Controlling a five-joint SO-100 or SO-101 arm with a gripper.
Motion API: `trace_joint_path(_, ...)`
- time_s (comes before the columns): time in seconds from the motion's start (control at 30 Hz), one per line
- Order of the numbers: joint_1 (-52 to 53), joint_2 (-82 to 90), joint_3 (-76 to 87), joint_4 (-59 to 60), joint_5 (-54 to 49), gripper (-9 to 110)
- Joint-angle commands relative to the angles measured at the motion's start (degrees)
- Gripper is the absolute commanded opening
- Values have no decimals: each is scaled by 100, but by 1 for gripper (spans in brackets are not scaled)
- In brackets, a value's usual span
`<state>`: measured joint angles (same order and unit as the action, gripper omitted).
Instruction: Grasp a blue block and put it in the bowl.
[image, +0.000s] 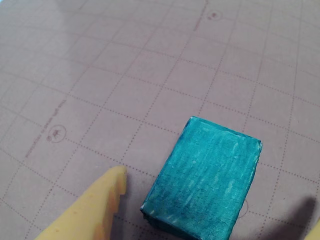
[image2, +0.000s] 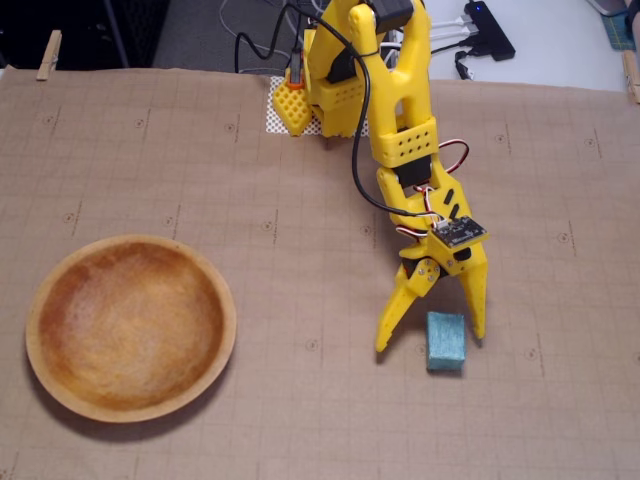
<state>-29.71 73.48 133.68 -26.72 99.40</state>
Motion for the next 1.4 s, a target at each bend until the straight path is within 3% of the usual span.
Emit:
trace_joint_path(0.0,26,141,-308,-97,-26,48)
trace_joint_path(0.47,26,141,-299,-97,-35,16)
trace_joint_path(1.13,26,202,-211,-158,-35,-2)
trace_joint_path(1.37,88,352,-202,-123,-35,-3)
